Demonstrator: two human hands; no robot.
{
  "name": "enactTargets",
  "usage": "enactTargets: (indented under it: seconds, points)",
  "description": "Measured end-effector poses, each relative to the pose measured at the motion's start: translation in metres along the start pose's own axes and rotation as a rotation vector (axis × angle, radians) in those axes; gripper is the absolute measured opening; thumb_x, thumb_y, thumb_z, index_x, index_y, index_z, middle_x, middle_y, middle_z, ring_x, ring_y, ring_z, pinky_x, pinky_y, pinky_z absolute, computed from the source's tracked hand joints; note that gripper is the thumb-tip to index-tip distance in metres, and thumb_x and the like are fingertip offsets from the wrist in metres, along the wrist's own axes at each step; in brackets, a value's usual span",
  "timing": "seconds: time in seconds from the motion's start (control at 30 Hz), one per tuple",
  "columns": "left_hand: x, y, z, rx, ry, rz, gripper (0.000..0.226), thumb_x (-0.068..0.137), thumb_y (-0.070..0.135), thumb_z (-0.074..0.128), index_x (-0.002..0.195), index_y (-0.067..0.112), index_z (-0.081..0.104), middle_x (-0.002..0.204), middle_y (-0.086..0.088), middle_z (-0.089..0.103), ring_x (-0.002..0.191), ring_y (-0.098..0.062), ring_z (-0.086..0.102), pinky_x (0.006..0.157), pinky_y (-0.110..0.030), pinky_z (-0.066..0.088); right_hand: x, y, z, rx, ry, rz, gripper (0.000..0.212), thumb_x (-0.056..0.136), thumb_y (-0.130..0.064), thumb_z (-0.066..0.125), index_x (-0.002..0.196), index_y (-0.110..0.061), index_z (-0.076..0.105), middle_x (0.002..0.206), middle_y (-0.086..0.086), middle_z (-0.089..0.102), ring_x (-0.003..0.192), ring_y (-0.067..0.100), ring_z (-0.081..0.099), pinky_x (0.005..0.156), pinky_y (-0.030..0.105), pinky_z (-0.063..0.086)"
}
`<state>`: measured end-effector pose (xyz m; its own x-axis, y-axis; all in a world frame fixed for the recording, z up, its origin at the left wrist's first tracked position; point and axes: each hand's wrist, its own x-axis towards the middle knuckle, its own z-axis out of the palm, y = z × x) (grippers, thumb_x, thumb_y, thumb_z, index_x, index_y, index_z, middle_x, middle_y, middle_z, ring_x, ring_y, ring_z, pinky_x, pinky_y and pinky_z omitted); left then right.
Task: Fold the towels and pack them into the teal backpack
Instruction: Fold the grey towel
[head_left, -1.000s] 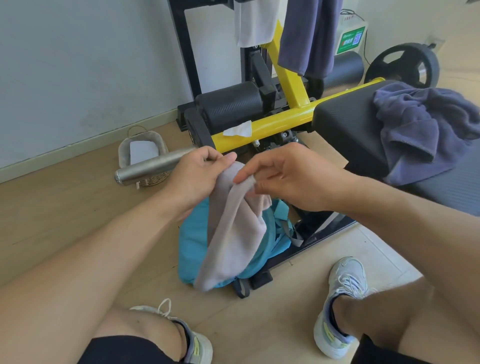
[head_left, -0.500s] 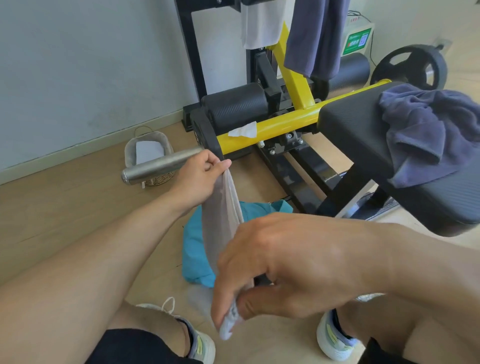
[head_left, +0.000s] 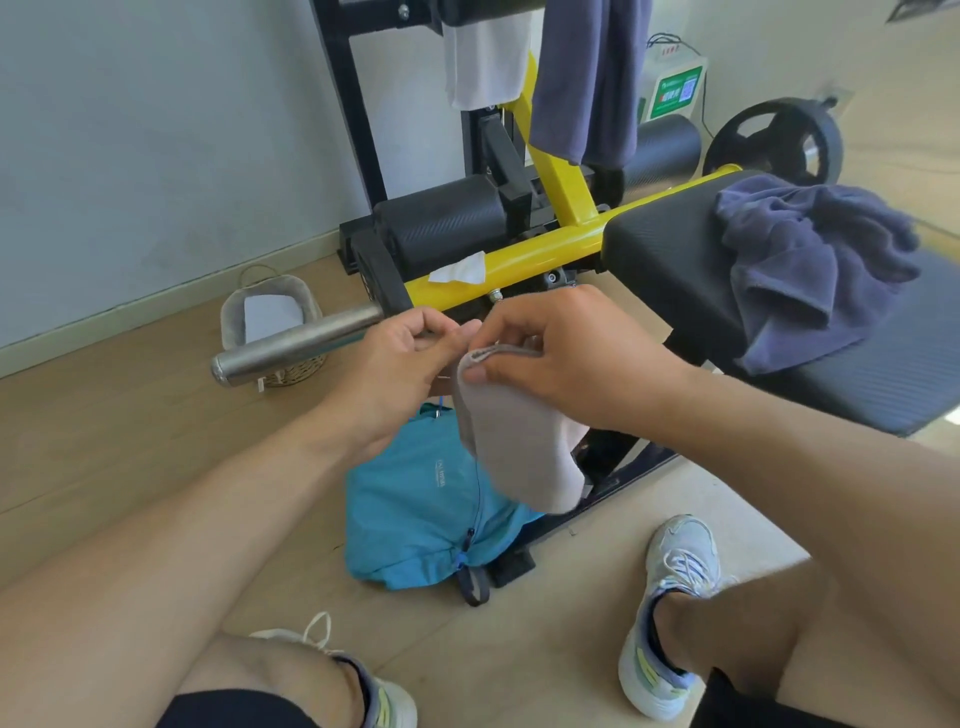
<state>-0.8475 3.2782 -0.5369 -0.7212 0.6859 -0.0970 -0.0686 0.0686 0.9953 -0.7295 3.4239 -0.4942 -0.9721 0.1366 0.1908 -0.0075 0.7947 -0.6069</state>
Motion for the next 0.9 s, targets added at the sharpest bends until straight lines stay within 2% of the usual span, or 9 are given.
enactTargets:
  seconds: [0.1,0.3,0.43,0.67,0.77,0.83,0.9]
  points:
    - [-0.003,0.004,0.006,-0.039,-0.015,0.009,0.014,0.098,0.017,0.063,0.086,0.010,0.061,0.079,-0.009,0.073,0.070,-0.018,0.068,0.070,-0.027,0.060,0.003,0.003,-0.002,0.030,0.060,0.029,0.009,0.086,-0.048,0.076,0.087,-0.041,0.071,0.079,-0.015,0.072,0.081,0.003,0.065,0.072,0.034,0.054]
    - [-0.005,0.008,0.008,-0.067,-0.034,-0.011,0.011,0.100,0.017,0.059,0.095,0.009,0.063,0.090,-0.013,0.072,0.081,-0.020,0.069,0.077,-0.028,0.059,0.008,0.007,-0.003,0.006,0.101,0.096,0.023,0.082,-0.055,0.076,0.091,-0.034,0.074,0.076,-0.017,0.070,0.077,-0.001,0.062,0.071,0.033,0.055]
    - [-0.007,0.008,0.008,-0.063,-0.041,-0.031,0.013,0.100,0.017,0.057,0.101,0.005,0.064,0.090,-0.011,0.074,0.079,-0.018,0.070,0.077,-0.027,0.060,0.008,0.008,-0.002,0.015,0.077,0.133,0.023,0.080,-0.058,0.077,0.088,-0.037,0.074,0.078,-0.013,0.071,0.077,0.004,0.064,0.072,0.038,0.057]
    - [-0.009,0.010,0.007,-0.102,-0.092,-0.055,0.014,0.103,0.018,0.053,0.093,0.011,0.062,0.089,-0.005,0.075,0.077,-0.016,0.072,0.077,-0.028,0.060,0.009,0.009,0.000,0.013,0.119,0.163,0.027,0.076,-0.056,0.081,0.084,-0.032,0.072,0.079,-0.010,0.072,0.077,0.007,0.064,0.070,0.039,0.057]
    - [-0.010,0.013,0.006,-0.124,-0.119,-0.055,0.019,0.089,0.027,0.066,0.094,0.010,0.061,0.086,-0.005,0.075,0.078,-0.018,0.072,0.079,-0.031,0.059,0.010,0.012,0.001,0.005,0.143,0.175,0.028,0.076,-0.054,0.082,0.082,-0.030,0.069,0.075,-0.011,0.070,0.074,0.005,0.064,0.069,0.038,0.057]
    - [-0.011,0.013,0.006,-0.102,-0.125,-0.052,0.029,0.078,0.026,0.072,0.097,0.008,0.061,0.089,-0.007,0.077,0.080,-0.018,0.073,0.078,-0.030,0.060,0.009,0.013,0.001,-0.010,0.140,0.162,0.026,0.078,-0.053,0.081,0.084,-0.031,0.069,0.075,-0.013,0.069,0.073,0.004,0.063,0.067,0.035,0.056]
    - [-0.011,0.012,0.006,-0.059,-0.116,-0.047,0.028,0.077,0.025,0.072,0.095,0.007,0.061,0.090,-0.011,0.078,0.079,-0.017,0.073,0.075,-0.029,0.061,0.010,0.013,0.001,-0.015,0.124,0.143,0.026,0.077,-0.053,0.082,0.084,-0.032,0.068,0.075,-0.013,0.068,0.072,0.003,0.062,0.063,0.029,0.052]
